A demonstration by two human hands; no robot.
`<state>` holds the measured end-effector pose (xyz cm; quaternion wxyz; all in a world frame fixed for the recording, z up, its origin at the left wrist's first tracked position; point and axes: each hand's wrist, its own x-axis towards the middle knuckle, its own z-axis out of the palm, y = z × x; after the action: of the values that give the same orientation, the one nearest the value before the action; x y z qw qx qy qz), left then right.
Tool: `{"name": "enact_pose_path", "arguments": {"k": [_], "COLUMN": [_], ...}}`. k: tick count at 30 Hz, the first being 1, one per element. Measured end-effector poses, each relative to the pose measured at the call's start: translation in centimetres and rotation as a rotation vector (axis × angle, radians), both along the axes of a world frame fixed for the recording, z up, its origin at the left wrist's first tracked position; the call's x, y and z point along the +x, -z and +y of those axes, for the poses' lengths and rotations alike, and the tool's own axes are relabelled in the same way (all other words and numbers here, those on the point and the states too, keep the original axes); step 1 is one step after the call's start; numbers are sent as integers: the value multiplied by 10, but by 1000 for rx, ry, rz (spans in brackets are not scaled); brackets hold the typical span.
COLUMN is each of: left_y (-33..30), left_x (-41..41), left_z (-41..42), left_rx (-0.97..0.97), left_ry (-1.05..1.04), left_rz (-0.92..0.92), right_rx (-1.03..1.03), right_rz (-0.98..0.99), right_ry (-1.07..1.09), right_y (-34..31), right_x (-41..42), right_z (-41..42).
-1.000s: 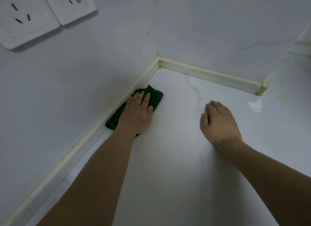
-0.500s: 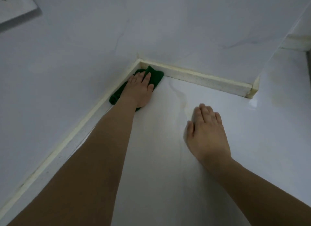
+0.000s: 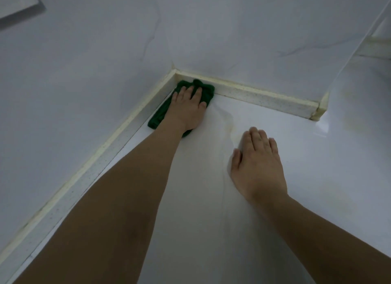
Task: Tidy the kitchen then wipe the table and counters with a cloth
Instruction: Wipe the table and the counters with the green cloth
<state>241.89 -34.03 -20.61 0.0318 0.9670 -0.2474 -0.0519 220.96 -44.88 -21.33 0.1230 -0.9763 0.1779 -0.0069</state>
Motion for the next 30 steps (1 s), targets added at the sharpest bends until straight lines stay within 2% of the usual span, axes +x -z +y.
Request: {"name": "enact_pose_path", "arguments": {"k": [10,24,30], "left_y": [2,4,4], "left_x": [-26,-112,-176], "left_z": [-9,64,113], "left_rx": [-39,-34,-37], "left_ry": [21,35,-6], "left_rz": [-44,-41,-40], "right_rx": [-3,-21,-85], "right_rz": [-22,-2,-19], "right_ry": [7,-7,-4], "right_y": [-2,-4,-15], "right_x": [-1,-2,-12], "right_z": [2,1,12]}}
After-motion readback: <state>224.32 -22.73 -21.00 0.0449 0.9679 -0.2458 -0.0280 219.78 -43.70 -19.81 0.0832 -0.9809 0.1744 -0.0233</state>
